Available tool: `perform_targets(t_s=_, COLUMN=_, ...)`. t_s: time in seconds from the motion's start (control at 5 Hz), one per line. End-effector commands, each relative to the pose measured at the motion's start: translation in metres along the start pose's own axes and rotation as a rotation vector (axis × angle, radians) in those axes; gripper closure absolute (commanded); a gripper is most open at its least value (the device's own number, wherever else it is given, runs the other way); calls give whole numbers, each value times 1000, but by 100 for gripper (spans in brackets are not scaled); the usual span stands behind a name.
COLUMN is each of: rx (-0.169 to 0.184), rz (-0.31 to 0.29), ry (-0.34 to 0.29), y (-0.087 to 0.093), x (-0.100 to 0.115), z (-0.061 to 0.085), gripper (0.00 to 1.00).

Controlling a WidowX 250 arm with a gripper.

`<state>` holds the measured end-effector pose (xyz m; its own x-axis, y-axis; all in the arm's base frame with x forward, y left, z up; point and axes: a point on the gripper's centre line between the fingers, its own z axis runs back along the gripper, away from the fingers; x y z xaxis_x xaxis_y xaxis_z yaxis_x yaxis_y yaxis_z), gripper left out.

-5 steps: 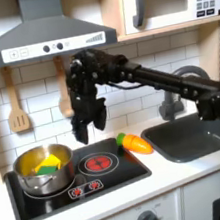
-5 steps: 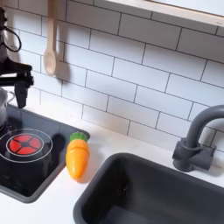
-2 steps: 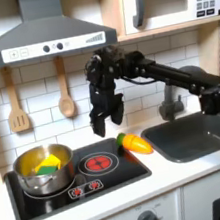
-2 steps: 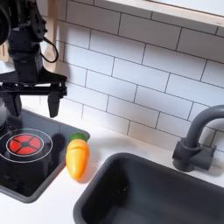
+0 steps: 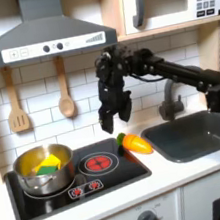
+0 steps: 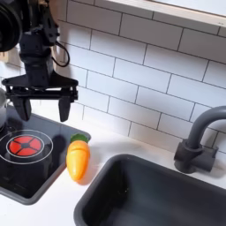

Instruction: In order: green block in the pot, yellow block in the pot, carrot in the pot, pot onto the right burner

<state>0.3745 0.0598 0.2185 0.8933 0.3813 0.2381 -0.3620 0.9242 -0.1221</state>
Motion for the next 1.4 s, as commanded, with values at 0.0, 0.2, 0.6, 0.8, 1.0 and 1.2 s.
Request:
perform_targets(t_s=0.0, rx=-7, rz=-9, ry=18, y=-12, x=-10, z=-9, gripper=0)
perform_targets(t_s=0.2, rx=-6, rz=-10, ry=35, y=-13, x=-16, z=-19, gripper=0)
perform_targets(t_s=0.6, rx=-16, rz=-17, ry=33, y=-17, x=-22, z=-23, gripper=0)
perform_targets(t_s=0.8, rx=-69, rz=-45, ry=31, y=-23, x=-23, z=-26, gripper=0)
perform_targets(t_s=1.0, rx=-67, rz=-52, ry=31, y=-26, x=-24, z=-25, gripper=0)
perform_targets(t_s=1.2, rx=-68, rz=-53, ry=31, y=-26, x=-24, z=-25, gripper=0)
